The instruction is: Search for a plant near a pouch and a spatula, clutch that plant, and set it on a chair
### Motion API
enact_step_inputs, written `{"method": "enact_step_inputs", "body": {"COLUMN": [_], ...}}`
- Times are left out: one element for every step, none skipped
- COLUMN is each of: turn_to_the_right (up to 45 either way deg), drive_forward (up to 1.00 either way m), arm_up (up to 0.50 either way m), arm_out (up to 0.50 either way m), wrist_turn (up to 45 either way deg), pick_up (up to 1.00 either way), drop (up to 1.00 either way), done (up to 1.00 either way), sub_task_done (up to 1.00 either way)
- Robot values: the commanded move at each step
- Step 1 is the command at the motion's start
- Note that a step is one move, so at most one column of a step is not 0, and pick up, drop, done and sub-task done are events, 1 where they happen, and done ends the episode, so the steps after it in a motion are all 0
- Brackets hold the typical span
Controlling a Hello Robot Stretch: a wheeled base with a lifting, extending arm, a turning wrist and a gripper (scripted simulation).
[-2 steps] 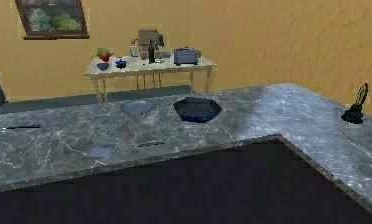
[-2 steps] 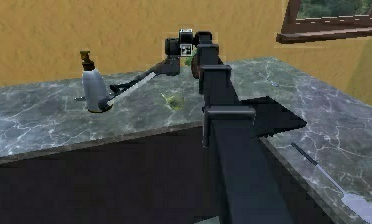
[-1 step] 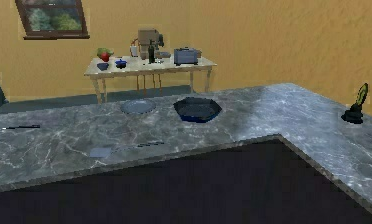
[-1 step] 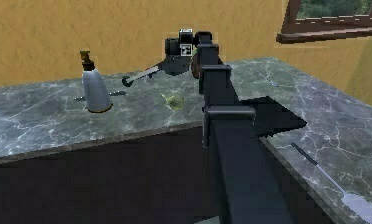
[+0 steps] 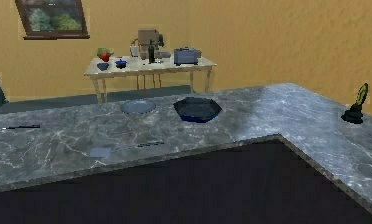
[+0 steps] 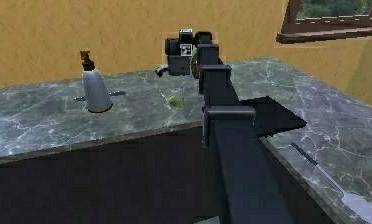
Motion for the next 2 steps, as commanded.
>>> {"method": "enact_step_inputs", "body": {"turn_to_the_right": [0.0,0.0], "drive_forward": [0.0,0.0], "arm_up": [-0.12,0.0], "arm_out": [0.0,0.0], "wrist_turn": [0.0,0.0], "pick_up": [0.0,1.0], "drop": [0.0,0.0], "done": [0.0,0.0], "sub_task_done": [0.0,0.0]}}
